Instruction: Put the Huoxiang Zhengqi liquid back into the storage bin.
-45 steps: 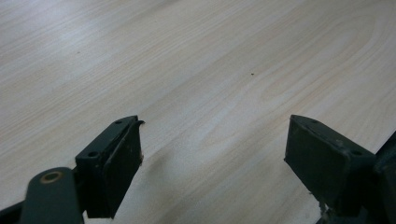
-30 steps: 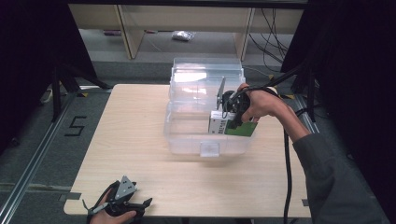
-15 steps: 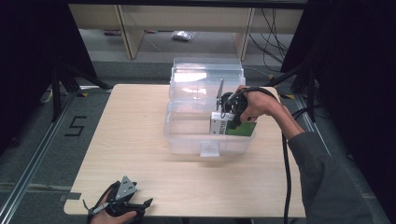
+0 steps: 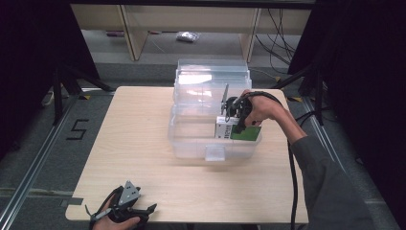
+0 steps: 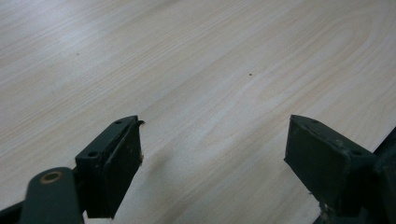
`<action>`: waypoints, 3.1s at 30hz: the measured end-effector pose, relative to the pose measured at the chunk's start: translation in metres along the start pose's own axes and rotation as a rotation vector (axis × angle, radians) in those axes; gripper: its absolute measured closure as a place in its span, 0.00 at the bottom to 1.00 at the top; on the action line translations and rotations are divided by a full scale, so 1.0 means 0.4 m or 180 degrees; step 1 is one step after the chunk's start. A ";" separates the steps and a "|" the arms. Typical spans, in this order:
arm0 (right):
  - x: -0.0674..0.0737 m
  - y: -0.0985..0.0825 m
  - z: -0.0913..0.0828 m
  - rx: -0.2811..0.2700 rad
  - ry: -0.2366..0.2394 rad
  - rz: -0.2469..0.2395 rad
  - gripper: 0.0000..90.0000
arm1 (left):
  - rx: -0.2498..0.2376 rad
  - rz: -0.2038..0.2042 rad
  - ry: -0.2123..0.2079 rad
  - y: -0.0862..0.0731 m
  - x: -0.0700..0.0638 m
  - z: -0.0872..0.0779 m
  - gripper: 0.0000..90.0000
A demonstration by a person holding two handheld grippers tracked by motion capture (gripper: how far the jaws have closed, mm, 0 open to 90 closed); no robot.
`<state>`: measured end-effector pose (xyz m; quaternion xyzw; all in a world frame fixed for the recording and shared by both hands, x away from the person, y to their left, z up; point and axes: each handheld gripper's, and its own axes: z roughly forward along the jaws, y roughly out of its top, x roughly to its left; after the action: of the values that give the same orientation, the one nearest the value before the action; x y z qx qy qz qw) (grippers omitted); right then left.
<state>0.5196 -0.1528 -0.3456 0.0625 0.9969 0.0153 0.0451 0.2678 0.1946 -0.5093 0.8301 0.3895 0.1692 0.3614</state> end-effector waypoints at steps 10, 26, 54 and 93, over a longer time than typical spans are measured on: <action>-0.012 0.004 0.025 -0.0046 0.0012 -0.0102 0.72 | 0.0017 0.0035 0.0022 -0.001 0.003 -0.002 0.20; -0.030 -0.003 0.070 -0.0029 0.0069 -0.0115 0.71 | 0.0002 0.0019 0.0008 0.000 0.002 -0.002 0.20; -0.021 -0.004 0.116 0.0063 0.0158 -0.0065 0.71 | 0.0041 0.0044 0.0033 0.001 0.003 -0.002 0.20; -0.003 -0.062 -0.023 -0.0792 -0.0024 0.0636 0.49 | 0.0020 0.0041 0.0045 0.002 0.001 -0.003 0.20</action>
<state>0.5168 -0.1778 -0.3372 0.1555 0.9759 0.1428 0.0544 0.2677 0.1950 -0.5079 0.8325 0.3872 0.1761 0.3549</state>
